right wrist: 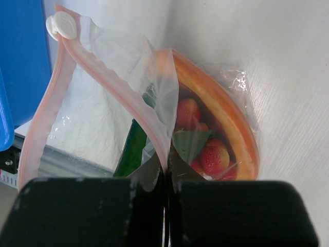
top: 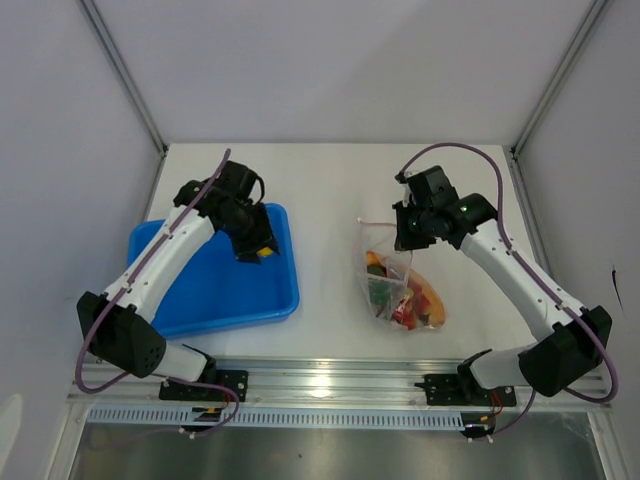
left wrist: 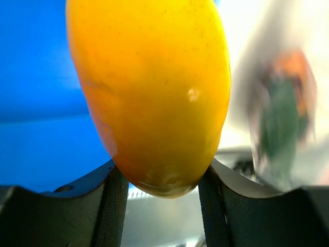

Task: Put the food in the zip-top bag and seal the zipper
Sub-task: Pick up the fake fruit from the bin.

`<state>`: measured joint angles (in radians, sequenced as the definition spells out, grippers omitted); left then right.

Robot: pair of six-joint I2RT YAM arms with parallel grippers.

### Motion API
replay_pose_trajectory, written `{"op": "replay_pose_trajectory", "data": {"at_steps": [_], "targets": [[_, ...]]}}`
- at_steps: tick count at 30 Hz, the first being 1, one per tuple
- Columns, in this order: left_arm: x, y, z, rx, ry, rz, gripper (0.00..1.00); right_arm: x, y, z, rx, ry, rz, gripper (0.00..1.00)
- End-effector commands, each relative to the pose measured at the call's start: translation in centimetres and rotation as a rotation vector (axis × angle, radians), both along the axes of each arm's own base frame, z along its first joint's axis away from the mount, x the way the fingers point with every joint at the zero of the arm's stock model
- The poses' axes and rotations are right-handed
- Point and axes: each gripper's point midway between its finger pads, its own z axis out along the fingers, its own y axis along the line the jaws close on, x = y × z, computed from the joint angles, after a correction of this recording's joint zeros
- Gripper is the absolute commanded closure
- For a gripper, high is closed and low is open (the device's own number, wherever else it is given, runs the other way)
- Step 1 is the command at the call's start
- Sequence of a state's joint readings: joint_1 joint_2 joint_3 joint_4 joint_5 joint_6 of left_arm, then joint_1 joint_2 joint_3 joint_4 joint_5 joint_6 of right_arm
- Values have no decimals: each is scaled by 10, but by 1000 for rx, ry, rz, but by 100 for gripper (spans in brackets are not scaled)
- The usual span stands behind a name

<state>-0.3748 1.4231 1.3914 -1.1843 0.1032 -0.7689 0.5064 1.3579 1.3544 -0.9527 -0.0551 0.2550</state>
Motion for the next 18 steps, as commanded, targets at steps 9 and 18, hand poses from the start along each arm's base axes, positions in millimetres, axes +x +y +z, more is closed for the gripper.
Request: {"op": "replay_pose_trajectory", "data": {"at_steps": [9, 18], "targets": [[-49, -107, 102, -413, -133, -510, 99, 31, 20, 0, 36, -14, -14, 100], [-91, -143, 135, -605, -70, -731, 99, 52, 34, 6, -12, -61, 24, 100]]}}
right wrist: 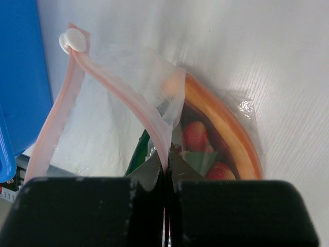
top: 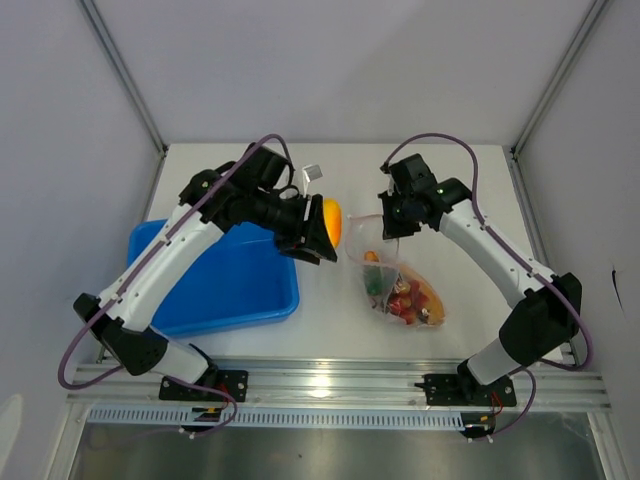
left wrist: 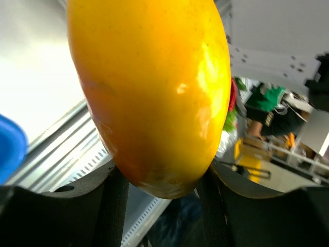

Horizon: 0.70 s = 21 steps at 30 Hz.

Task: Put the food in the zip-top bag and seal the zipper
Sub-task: Place the fake fruit in the zipper food storage bag.

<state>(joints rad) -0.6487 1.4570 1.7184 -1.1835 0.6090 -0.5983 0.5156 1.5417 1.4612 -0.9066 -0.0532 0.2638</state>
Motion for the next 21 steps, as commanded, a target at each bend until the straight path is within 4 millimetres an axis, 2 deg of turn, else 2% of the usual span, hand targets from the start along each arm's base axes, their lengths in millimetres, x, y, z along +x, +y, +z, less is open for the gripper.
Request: {"op": "replay_pose_trajectory", "data": {"at_steps": [1, 4, 7, 10, 16, 21], "targets": [[-18, -13, 8, -97, 92, -108, 99, 17, 9, 24, -9, -100, 22, 100], [-23, -18, 1, -83, 140, -123, 99, 18, 11, 29, -1, -112, 16, 100], [-36, -32, 0, -90, 182, -178, 99, 13, 17, 39, 24, -148, 37, 100], [-39, -43, -2, -96, 219, -201, 99, 7, 23, 47, 40, -172, 55, 100], [-45, -53, -10, -97, 340, -222, 99, -13, 31, 74, 101, -261, 102, 100], [-49, -54, -23, -79, 437, -206, 99, -35, 31, 85, 159, -299, 124, 100]]}}
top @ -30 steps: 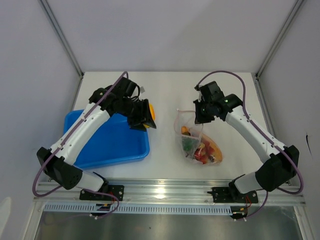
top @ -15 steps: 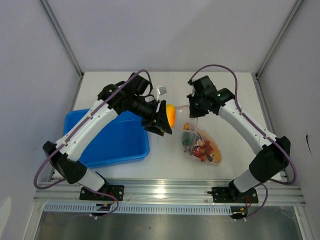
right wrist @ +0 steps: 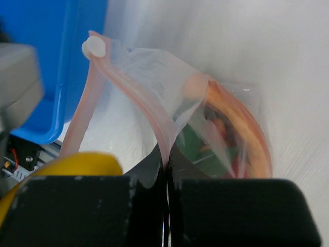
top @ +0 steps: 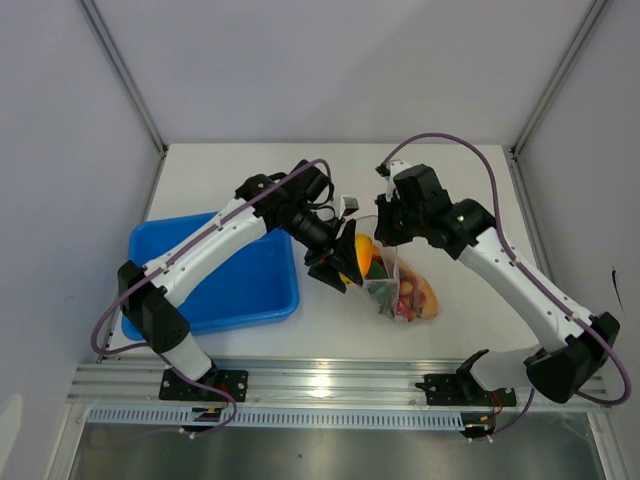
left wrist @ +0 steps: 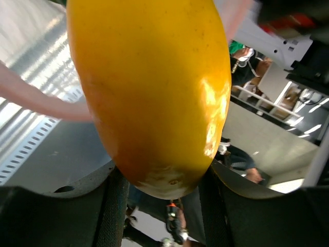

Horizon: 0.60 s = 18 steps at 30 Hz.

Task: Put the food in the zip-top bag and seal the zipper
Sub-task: Place the fake fruit in the zipper food storage bag.

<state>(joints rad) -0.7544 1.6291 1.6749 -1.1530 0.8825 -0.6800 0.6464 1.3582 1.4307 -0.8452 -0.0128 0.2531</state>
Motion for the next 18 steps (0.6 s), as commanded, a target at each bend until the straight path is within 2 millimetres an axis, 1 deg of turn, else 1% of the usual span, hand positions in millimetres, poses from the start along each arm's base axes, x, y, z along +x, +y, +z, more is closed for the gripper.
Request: {"op": "replay_pose_trajectory", "data": {"at_steps": [1, 3, 4, 7, 8, 9, 10, 12, 13, 17, 18], "targets": [[-7, -4, 6, -21, 99, 7, 99, -10, 2, 31, 94, -107, 21, 100], [-7, -5, 3, -3, 119, 25, 99, -20, 1, 34, 108, -117, 34, 100], [-7, -6, 4, -5, 124, 23, 99, -27, -4, 38, 123, -131, 37, 100], [-10, -8, 1, 13, 153, 24, 99, -37, -6, 40, 153, -138, 54, 100], [-12, -11, 1, 8, 165, 14, 99, -42, -7, 38, 156, -132, 58, 100], [-13, -13, 3, 6, 173, 15, 78, -44, -7, 38, 161, -126, 60, 100], [-14, -15, 4, 3, 173, 14, 68, -46, -8, 37, 166, -121, 57, 100], [-15, -16, 8, -5, 166, 17, 57, -49, -8, 36, 178, -119, 57, 100], [-17, -18, 12, -10, 152, 14, 50, -50, -8, 37, 186, -118, 55, 100], [-27, -23, 11, 8, 159, -14, 48, -54, -9, 34, 193, -112, 60, 100], [-28, -25, 12, 7, 150, -23, 42, -54, -9, 34, 194, -111, 61, 100]]}}
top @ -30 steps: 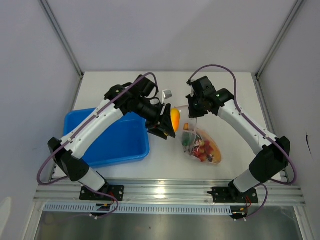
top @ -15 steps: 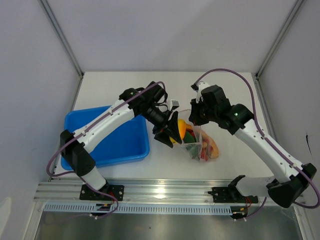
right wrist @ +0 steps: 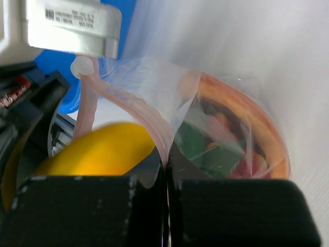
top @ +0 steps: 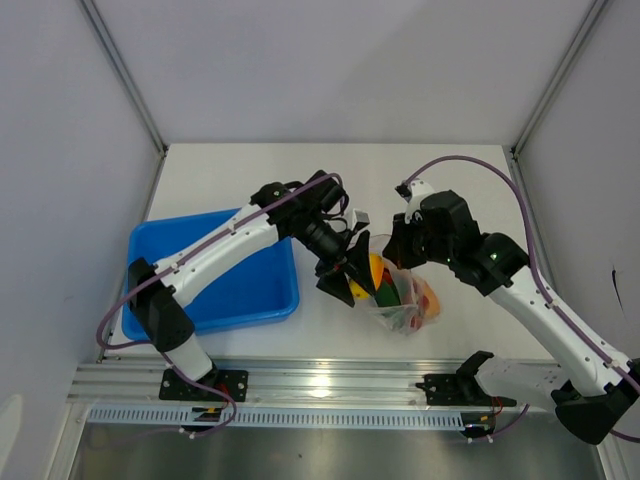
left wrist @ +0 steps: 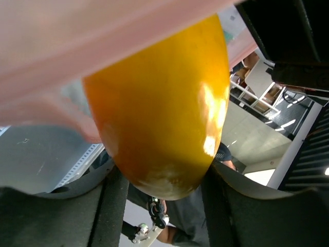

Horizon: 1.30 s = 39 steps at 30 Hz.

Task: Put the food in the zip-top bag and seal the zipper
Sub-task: Place the fake fruit in the zipper food storage bag, then adjust the zipper food storage bag at the center of the board.

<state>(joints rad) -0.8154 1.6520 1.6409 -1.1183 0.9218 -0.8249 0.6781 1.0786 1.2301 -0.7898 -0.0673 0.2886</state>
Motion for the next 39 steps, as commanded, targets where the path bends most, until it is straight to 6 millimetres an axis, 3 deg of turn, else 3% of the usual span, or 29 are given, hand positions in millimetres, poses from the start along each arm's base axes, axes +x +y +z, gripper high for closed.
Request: {"op": "replay_pose_trajectory", "data": {"at_steps": [1, 3, 8, 15, 18, 22, 26, 29, 35, 36, 39], "targets": [[-12, -9, 17, -25, 4, -35, 36, 0, 6, 19, 61, -47, 9, 100], [-13, -7, 18, -15, -34, -30, 26, 3, 2, 18, 36, -46, -5, 100], [-20, 17, 10, 61, -111, -6, 16, 4, -3, 21, 12, -44, -19, 100], [-15, 52, 5, 178, -247, 130, 19, -2, -4, 28, 35, -24, -31, 100], [-14, 57, 1, 198, -261, 159, 23, -3, -7, 34, 24, -20, -37, 100], [-7, 42, 5, 180, -286, 151, 27, -4, -7, 39, 13, -12, -29, 100], [2, 28, -4, 191, -273, 166, 29, -5, -7, 46, 19, -19, -23, 100], [9, 13, 4, 128, -278, 198, 30, -6, -7, 44, -1, 6, -23, 100], [14, 1, 14, 64, -265, 233, 31, -6, 2, 46, 27, 38, -9, 100], [16, 2, 7, 82, -262, 241, 31, -7, 4, 46, 35, 50, -10, 100], [15, 2, 2, 94, -253, 243, 42, -8, 8, 50, 69, 62, -12, 100]]}}
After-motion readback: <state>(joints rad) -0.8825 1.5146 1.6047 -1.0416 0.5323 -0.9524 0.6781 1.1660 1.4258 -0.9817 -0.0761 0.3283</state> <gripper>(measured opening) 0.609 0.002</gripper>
